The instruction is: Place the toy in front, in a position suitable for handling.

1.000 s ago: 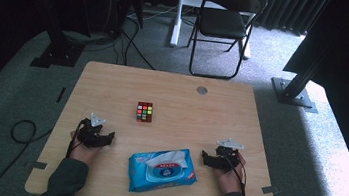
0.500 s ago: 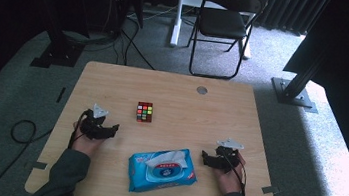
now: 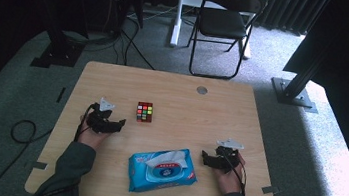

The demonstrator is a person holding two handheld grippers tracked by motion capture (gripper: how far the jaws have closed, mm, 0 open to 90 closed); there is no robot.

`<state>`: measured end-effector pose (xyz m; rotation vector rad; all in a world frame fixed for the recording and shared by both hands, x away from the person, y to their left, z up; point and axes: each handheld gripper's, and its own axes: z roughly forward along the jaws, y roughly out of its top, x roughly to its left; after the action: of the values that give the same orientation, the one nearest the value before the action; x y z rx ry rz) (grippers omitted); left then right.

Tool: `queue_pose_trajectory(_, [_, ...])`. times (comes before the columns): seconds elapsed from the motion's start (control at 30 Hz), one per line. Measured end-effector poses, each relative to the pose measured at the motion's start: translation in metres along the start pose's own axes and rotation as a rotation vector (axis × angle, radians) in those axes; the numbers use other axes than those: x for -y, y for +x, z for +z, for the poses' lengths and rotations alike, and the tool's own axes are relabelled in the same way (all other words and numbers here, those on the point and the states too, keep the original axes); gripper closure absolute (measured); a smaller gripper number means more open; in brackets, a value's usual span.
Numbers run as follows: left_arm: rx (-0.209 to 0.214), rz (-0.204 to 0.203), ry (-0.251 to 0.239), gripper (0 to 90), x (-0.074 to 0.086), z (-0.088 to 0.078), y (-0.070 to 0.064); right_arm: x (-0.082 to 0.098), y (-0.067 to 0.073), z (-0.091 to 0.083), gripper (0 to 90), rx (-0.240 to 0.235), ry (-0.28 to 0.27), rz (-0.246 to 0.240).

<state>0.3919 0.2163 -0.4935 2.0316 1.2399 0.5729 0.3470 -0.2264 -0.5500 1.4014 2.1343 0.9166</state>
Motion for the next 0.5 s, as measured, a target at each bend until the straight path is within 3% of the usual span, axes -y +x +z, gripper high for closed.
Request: queue_pose_trajectory(0.5, [0.010,0.025,-0.006,28.9,-0.023,0.012,-0.013,0.000,0.000,0.000,13.1,0.000,0.000,0.000])
